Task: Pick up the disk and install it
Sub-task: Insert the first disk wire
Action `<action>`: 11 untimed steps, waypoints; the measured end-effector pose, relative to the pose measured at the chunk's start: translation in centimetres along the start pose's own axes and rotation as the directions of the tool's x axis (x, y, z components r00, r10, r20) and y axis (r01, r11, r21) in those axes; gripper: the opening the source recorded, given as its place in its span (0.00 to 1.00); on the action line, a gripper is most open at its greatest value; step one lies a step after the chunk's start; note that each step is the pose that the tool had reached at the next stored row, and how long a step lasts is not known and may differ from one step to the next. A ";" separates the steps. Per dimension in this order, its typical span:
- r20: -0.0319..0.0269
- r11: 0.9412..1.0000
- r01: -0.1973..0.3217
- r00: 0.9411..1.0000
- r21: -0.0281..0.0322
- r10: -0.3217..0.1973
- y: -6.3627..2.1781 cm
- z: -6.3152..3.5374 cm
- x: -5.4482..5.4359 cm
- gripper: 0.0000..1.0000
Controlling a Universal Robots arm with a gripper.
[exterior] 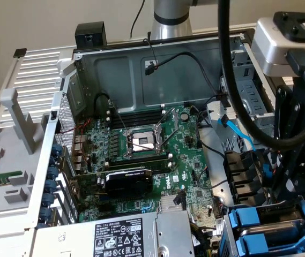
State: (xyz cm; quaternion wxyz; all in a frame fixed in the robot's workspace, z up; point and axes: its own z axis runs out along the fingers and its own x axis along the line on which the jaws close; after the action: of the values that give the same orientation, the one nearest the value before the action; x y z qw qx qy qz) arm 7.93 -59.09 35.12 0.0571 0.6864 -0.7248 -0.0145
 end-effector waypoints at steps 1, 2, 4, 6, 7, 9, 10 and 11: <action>0.001 1.000 0.000 1.000 0.000 0.000 -0.01 0.01 0.1 0.17; 0.002 1.000 0.000 1.000 0.001 0.000 -0.01 0.01 0.2 0.17; 0.007 1.000 0.001 1.000 0.002 -0.001 -0.02 0.04 0.3 0.17; 0.014 1.000 0.001 1.000 0.006 -0.001 0.01 0.07 0.4 0.17; 0.016 1.000 0.001 1.000 0.007 -0.001 0.06 0.08 0.4 0.17; 0.021 1.000 0.002 1.000 0.008 -0.002 0.06 0.11 0.4 0.17; 0.023 1.000 0.002 1.000 0.009 -0.002 0.06 0.11 0.5 0.17; 0.025 1.000 0.002 1.000 0.011 -0.002 0.07 0.12 0.5 0.17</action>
State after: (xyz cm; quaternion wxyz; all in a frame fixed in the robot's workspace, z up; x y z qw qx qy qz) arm 7.83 -59.60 35.05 0.0444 0.6872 -0.7249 -0.0193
